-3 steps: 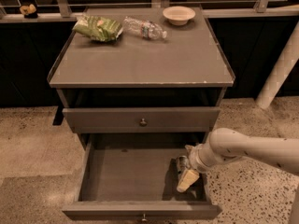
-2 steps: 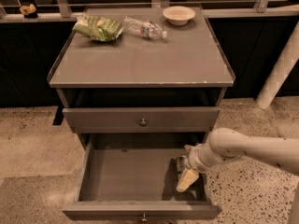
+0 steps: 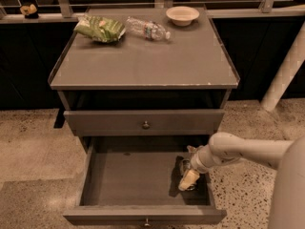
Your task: Pick 7up can from middle drawer and place on counter
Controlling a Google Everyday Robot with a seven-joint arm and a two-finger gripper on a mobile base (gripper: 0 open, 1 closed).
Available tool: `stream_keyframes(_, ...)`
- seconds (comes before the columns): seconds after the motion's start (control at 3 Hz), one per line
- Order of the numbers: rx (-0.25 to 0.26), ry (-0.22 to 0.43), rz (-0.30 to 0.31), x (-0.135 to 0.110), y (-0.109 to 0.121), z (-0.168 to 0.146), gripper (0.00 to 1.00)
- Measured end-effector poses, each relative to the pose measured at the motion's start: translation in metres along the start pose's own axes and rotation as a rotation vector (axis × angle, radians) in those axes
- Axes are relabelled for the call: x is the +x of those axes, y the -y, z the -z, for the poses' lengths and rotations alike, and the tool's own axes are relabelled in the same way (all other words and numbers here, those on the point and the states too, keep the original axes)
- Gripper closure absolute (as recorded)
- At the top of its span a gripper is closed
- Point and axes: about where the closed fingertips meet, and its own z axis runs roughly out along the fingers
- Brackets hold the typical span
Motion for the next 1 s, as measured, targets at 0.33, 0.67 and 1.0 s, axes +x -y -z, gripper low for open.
stream_keyframes(0.33,-0.009,-0.02,0.003,0.008,0.015,-0.024,0.0)
stream_keyframes(0.67,-0.044,-0.053,0.005,0.016,0.013,-0.034,0.0)
stream_keyframes(1.0,-0.098,-0.088,0.018,0.023,-0.004,-0.023,0.0)
